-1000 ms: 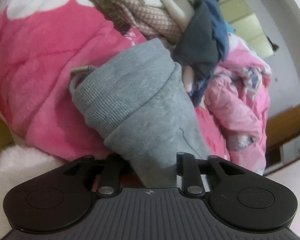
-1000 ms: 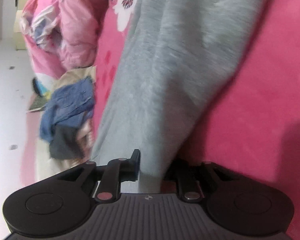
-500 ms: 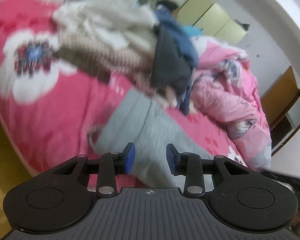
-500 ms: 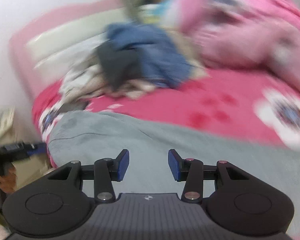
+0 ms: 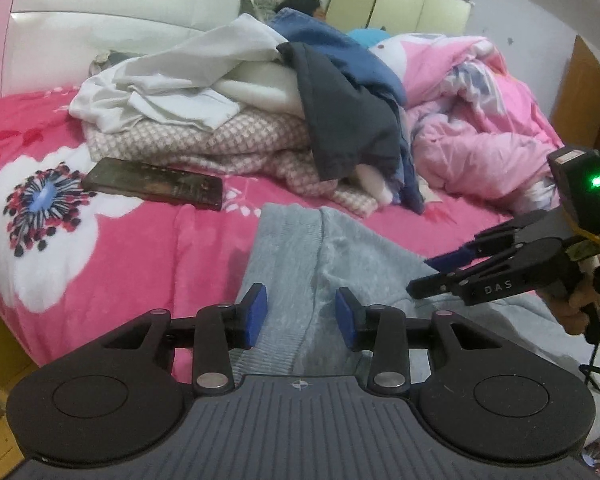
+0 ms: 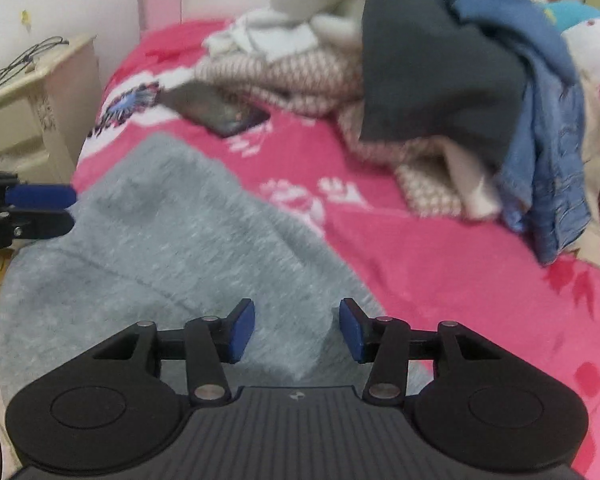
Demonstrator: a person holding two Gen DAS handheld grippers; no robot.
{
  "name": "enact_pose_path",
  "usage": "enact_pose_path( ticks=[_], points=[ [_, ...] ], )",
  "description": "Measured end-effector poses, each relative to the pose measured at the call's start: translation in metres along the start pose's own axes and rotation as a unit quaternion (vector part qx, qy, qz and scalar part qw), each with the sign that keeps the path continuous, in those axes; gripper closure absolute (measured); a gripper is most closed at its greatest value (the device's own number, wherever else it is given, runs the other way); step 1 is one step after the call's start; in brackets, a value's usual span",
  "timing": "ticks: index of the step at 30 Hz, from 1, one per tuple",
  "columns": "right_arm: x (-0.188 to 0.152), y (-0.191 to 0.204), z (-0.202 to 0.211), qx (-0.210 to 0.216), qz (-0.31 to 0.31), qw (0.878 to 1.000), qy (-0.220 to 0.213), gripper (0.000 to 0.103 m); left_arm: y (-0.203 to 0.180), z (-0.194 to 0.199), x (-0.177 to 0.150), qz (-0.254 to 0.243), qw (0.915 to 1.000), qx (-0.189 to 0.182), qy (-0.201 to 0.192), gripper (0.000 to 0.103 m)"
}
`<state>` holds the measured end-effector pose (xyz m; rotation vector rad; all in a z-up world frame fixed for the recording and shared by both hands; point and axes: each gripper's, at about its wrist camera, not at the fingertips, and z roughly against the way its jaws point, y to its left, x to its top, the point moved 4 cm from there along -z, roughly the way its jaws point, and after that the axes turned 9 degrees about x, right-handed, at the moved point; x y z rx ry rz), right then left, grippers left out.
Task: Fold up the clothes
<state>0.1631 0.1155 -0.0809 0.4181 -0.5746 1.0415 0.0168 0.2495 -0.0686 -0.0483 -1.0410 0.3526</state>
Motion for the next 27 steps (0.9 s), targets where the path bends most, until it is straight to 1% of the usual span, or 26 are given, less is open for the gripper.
enact_pose_path(
  ticks=[1,2,7,10,13,17,20,21,22,25,27],
  points=[
    [-0.002,0.001,0.001,-0.001,-0.004,1.000,-0.001,0.078,0.000,0.000,-0.001,0.002,1.0000,-0.001,-0.002,0.065],
    [-0.003,0.003,0.004,-0.013,-0.004,1.000,-0.006,0.097,0.000,0.001,0.000,0.003,1.0000,-0.003,-0.005,0.065],
    [-0.007,0.015,0.040,-0.070,0.017,0.996,-0.048,0.099,-0.006,0.003,0.007,-0.005,0.9997,-0.011,-0.019,0.065],
    [-0.003,0.015,0.051,-0.100,0.033,0.993,-0.057,0.099,-0.012,-0.001,0.009,-0.015,0.9994,-0.019,-0.024,0.065],
    [-0.001,0.011,0.042,-0.115,0.043,0.991,-0.051,0.099,-0.020,-0.011,0.006,-0.036,0.9991,-0.008,-0.022,0.065],
    [-0.007,0.001,0.011,-0.137,0.059,0.989,-0.022,0.099,-0.027,-0.020,0.001,-0.048,0.9986,-0.002,-0.021,0.065],
    [-0.011,-0.005,-0.003,-0.141,0.050,0.989,-0.015,0.099,-0.029,-0.017,0.005,-0.051,0.9981,0.005,-0.033,0.065],
    [-0.011,-0.006,-0.006,-0.143,0.049,0.988,-0.016,0.099,-0.029,-0.013,0.009,-0.046,0.9980,0.005,-0.043,0.065],
    [-0.009,-0.005,-0.008,-0.145,0.049,0.988,-0.018,0.099,-0.029,-0.009,0.014,-0.040,0.9978,0.000,-0.053,0.065],
    [-0.009,-0.005,-0.011,-0.147,0.045,0.988,-0.021,0.099,-0.039,-0.006,0.027,-0.031,0.9972,-0.033,-0.059,0.065],
    [-0.011,-0.007,-0.014,-0.142,0.035,0.989,-0.022,0.099,-0.048,-0.018,0.029,-0.015,0.9975,-0.066,-0.021,0.065]
  ],
)
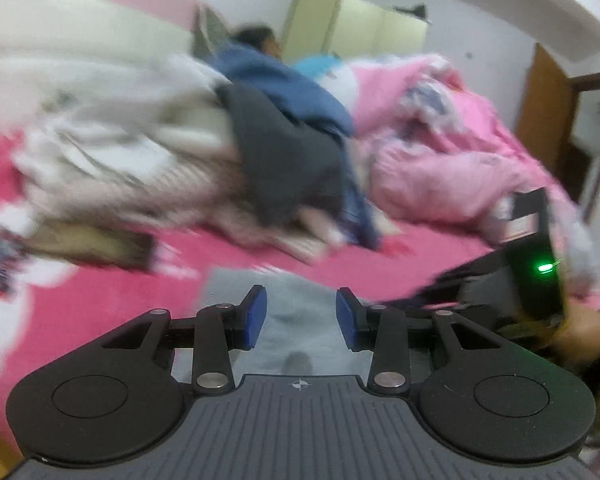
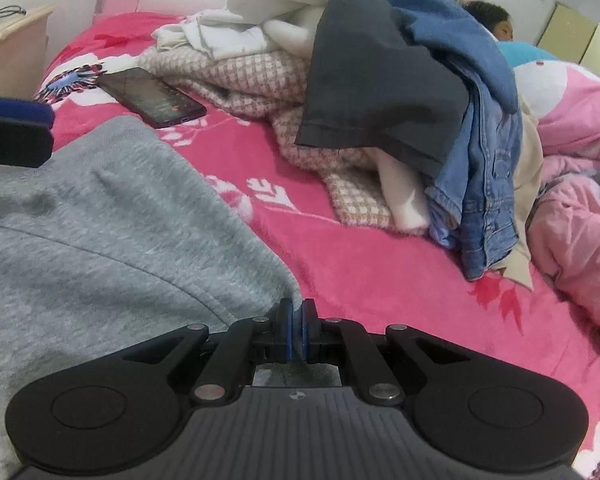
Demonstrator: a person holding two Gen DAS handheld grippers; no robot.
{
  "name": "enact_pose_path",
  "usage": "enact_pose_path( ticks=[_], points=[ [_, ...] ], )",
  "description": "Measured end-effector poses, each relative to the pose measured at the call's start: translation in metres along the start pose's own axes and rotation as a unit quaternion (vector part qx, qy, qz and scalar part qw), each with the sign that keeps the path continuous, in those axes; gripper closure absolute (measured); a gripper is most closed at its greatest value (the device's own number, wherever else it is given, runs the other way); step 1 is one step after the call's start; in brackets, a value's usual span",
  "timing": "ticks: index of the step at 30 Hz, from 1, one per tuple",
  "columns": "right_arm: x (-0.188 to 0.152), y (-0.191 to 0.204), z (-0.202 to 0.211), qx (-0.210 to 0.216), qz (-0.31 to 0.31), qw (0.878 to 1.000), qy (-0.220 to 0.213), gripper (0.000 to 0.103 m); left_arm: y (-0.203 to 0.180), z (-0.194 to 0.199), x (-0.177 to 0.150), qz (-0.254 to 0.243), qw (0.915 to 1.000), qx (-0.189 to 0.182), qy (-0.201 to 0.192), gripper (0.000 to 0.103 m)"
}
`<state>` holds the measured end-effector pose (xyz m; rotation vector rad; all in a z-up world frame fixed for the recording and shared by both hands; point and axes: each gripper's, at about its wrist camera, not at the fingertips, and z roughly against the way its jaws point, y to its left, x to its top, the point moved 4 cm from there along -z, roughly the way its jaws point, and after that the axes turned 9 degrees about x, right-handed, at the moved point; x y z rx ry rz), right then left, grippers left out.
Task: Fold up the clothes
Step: 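Press the folded sweatshirt flat with the right gripper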
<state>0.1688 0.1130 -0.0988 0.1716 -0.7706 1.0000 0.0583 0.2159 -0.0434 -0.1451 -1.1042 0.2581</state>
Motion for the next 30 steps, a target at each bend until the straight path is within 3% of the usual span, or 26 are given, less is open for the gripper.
enact_pose_path(
  ticks=[1,5,6,9,14,16,18,19,24,30],
  points=[
    [-0.001,-0.002,-0.001,0.003,-0.010,1.000,-0.001,0.099,-0.002,-0.008,0.000,0.009,0.9998,-0.010,0.017,0.065],
    [-0.002,-0.014,0.001,0.023,-0.063,0.998,-0.017,0.097,0.006,-0.046,-0.013,0.037,0.9968,0.035,0.061,0.068],
    [-0.002,-0.021,0.005,0.029,-0.083,0.996,-0.026,0.091,0.008,-0.048,-0.013,0.040,0.9968,0.037,0.058,0.069],
    [-0.004,-0.049,0.035,0.037,-0.151,0.986,-0.065,0.089,0.010,-0.048,-0.012,0.051,0.9963,0.040,0.057,0.069],
    [-0.031,-0.100,0.120,-0.021,-0.223,0.965,-0.133,0.087,0.011,-0.052,-0.014,0.057,0.9957,0.048,0.056,0.069],
    [-0.050,-0.115,0.156,-0.060,-0.226,0.961,-0.145,0.080,0.011,-0.053,-0.014,0.056,0.9955,0.052,0.056,0.069],
    [-0.071,-0.120,0.175,-0.065,-0.216,0.965,-0.131,0.063,0.011,-0.055,-0.014,0.053,0.9954,0.056,0.057,0.069],
    [-0.081,-0.121,0.182,-0.062,-0.208,0.969,-0.120,0.062,0.010,-0.055,-0.014,0.051,0.9954,0.057,0.057,0.069],
    [-0.118,-0.107,0.162,-0.028,-0.132,0.991,-0.021,0.062,0.009,-0.055,-0.015,0.042,0.9953,0.067,0.055,0.069],
    [-0.128,-0.102,0.120,0.050,-0.057,0.996,0.045,0.062,0.006,-0.056,-0.016,0.027,0.9952,0.076,0.054,0.069]
  ],
)
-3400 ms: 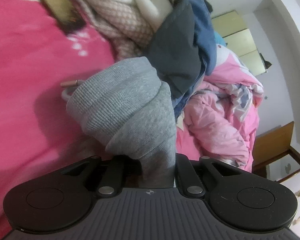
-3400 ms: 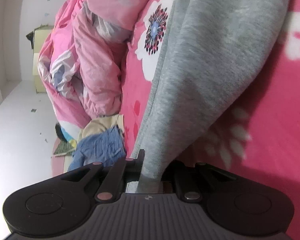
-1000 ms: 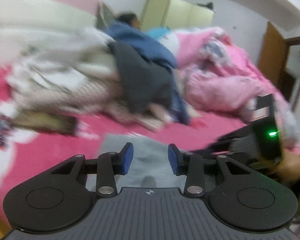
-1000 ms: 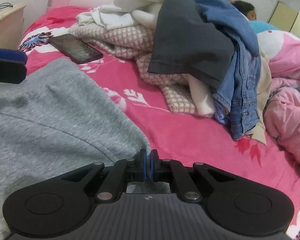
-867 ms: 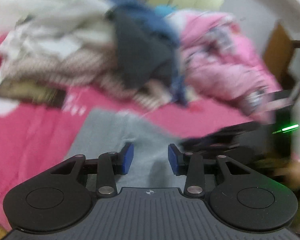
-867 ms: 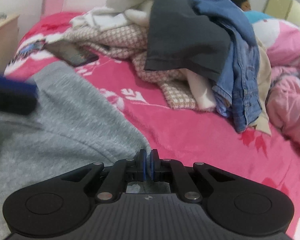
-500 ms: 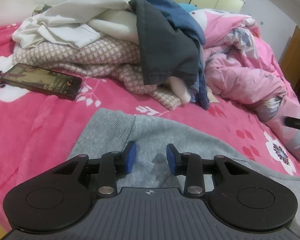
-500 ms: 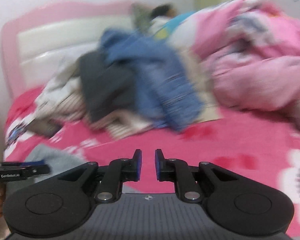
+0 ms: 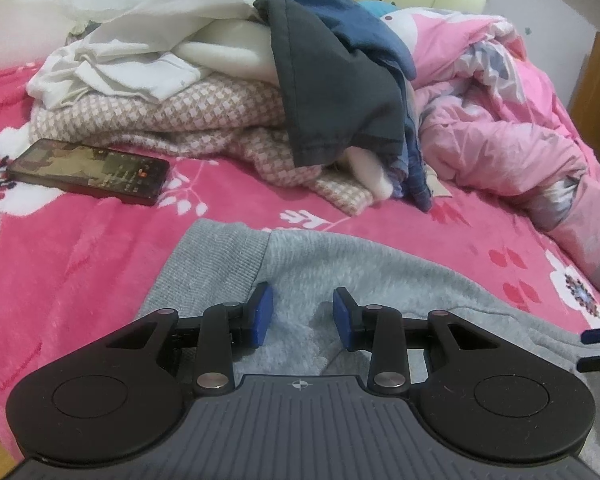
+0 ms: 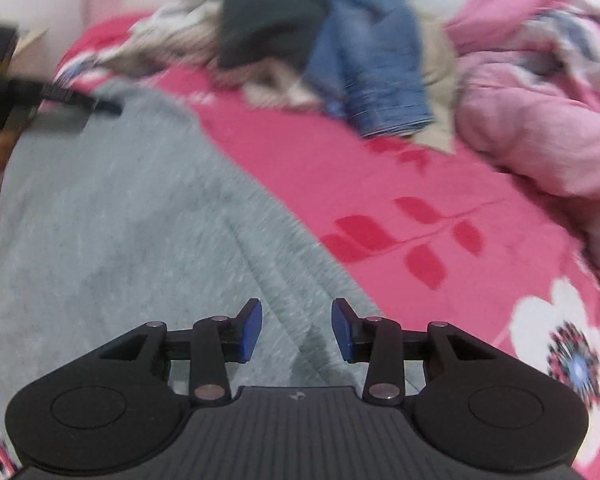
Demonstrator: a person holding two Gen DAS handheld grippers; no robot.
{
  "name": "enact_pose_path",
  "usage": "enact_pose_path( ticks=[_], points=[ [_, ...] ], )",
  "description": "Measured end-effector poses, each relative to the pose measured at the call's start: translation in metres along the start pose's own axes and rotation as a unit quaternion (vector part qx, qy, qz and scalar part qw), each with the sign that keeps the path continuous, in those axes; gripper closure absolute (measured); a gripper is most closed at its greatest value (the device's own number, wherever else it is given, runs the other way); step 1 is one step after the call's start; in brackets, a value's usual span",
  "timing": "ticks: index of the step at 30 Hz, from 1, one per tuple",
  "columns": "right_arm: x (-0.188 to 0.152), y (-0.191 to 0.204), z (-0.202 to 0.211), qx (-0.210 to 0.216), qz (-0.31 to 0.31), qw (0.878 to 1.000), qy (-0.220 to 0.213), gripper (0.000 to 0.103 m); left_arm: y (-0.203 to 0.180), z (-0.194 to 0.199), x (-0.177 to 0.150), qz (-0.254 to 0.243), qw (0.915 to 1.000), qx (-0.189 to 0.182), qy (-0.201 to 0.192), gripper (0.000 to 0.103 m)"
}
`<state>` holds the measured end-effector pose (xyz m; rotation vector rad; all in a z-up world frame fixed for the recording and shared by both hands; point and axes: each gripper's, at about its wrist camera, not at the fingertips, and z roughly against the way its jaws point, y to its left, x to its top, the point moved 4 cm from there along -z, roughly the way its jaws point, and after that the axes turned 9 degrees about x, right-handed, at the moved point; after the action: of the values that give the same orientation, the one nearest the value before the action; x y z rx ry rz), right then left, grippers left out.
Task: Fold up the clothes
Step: 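Press the folded sweatshirt flat with the right gripper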
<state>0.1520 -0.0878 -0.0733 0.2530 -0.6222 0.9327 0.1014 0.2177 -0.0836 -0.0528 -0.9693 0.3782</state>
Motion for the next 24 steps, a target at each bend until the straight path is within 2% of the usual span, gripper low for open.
enact_pose_path(
  ticks=[2,5,7,8,12,16,21,24],
  points=[
    [0.001,-0.007,-0.013,0.023,0.009,0.999,0.022,0.062,-0.001,0.000,0.000,-0.005,1.0000,0.003,-0.002,0.069],
    [-0.004,-0.015,-0.026,0.061,-0.018,0.996,0.059,0.063,-0.002,0.000,-0.001,-0.007,1.0000,0.006,-0.003,0.069],
    [-0.004,-0.012,-0.024,0.066,-0.028,0.995,0.068,0.081,-0.001,0.000,0.000,-0.005,1.0000,0.006,-0.003,0.069],
    [-0.003,-0.008,-0.020,0.053,-0.018,0.996,0.067,0.100,-0.001,0.000,0.000,-0.004,1.0000,0.006,-0.004,0.069],
    [0.000,0.009,0.002,0.000,0.014,0.999,0.044,0.101,-0.001,0.000,0.000,-0.002,1.0000,0.007,-0.004,0.069],
    [0.009,0.001,0.019,-0.053,0.017,0.998,0.029,0.101,-0.003,0.000,0.002,-0.007,0.9999,0.014,-0.002,0.069],
    [0.020,-0.010,0.013,-0.088,0.032,0.995,0.039,0.101,-0.006,0.000,0.002,-0.019,0.9995,0.024,-0.004,0.069],
    [0.020,-0.018,0.001,-0.090,0.035,0.994,0.051,0.101,-0.008,0.000,0.001,-0.030,0.9991,0.029,-0.007,0.069]
  ],
)
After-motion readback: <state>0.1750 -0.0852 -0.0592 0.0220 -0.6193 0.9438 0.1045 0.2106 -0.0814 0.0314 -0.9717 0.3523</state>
